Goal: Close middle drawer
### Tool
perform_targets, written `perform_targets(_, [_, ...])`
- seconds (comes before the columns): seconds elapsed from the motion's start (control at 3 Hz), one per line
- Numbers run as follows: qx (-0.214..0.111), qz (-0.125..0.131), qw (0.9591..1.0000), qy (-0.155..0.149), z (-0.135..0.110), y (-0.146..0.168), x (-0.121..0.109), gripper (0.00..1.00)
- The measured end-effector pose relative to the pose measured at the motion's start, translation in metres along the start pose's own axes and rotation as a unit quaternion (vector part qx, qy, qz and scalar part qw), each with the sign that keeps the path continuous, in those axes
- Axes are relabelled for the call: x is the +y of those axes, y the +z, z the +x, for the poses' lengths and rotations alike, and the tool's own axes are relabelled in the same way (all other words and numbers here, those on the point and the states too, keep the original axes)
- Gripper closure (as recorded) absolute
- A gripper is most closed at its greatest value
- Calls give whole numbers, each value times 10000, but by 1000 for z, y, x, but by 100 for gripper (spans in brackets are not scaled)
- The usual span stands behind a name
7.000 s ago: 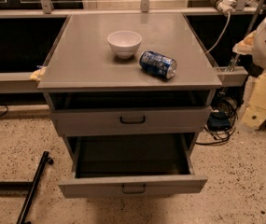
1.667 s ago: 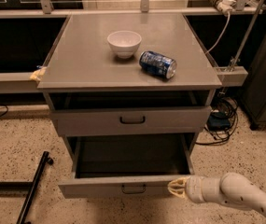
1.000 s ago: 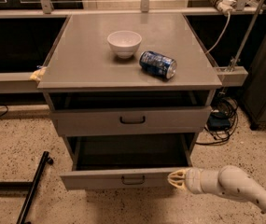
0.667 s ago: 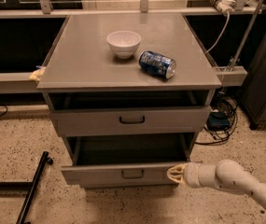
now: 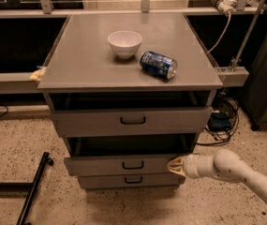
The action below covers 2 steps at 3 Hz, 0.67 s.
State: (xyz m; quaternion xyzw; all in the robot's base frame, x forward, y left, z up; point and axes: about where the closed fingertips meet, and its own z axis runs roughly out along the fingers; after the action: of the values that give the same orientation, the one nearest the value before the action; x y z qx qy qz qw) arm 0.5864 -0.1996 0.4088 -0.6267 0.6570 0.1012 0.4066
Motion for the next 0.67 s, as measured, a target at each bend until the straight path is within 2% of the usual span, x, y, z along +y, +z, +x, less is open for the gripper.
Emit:
perform_targets(0.33, [15,-53,10000,13,2,10,-17,100])
perform_targets(0.67, [128,-102,9999,43,7,25,-49,100])
